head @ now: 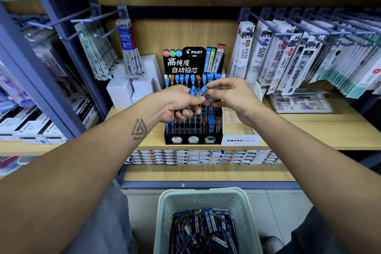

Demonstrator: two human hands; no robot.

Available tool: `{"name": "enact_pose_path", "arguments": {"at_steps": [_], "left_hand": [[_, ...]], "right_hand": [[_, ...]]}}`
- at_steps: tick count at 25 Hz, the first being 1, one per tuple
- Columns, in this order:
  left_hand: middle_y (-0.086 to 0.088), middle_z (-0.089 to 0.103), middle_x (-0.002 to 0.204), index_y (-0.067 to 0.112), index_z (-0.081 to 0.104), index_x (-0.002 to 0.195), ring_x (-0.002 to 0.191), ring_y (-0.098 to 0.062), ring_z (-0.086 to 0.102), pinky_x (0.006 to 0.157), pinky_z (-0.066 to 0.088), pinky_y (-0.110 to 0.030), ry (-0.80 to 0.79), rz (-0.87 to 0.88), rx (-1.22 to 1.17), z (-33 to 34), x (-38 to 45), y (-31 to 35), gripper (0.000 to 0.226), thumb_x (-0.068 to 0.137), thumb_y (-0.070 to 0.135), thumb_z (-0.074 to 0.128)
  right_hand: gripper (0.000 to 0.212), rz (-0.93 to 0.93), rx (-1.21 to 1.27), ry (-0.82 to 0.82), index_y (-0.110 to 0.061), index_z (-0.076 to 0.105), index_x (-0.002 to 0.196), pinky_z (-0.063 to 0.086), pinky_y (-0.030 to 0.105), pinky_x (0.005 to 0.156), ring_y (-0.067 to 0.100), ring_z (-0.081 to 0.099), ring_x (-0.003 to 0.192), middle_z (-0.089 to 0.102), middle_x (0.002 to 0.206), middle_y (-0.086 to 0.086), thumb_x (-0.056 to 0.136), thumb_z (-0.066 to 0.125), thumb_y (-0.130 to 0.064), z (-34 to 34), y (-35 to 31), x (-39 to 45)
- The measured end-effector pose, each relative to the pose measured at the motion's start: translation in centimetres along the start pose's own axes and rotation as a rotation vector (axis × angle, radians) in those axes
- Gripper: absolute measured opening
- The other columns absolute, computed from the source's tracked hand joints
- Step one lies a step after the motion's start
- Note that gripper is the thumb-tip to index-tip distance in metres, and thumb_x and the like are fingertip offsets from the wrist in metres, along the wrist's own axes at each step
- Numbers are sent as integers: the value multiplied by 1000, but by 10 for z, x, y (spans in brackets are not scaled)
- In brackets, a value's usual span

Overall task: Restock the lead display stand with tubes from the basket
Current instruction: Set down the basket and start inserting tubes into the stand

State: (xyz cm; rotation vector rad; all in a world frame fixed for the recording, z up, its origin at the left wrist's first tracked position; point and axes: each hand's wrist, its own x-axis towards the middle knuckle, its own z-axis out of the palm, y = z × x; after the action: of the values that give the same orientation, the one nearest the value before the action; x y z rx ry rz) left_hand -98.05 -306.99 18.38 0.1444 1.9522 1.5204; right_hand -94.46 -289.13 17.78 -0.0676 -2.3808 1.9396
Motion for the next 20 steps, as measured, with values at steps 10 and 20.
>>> {"name": "enact_pose_path", "arguments": {"at_steps": [10,20], "left_hand": [[-17,71,96,0,64,106,34,-4,33,31,20,-12,10,38,78,-7,-1,-2,14,95,9,65],[-5,50,65,-10,63,118,35,-6,30,33,18,-13,319,68,1,-27,-9,9,28,94,4,60]], "right_hand": [[15,-35,30,27,-3,72,92,56,22,61,13,67,61,69,74,12,81,76,5,-6,-2,1],[18,-172,-260,-54,-15,71,81,61,35,75,26,74,77,72,78,8,80,78,2,27,-7,2]]}}
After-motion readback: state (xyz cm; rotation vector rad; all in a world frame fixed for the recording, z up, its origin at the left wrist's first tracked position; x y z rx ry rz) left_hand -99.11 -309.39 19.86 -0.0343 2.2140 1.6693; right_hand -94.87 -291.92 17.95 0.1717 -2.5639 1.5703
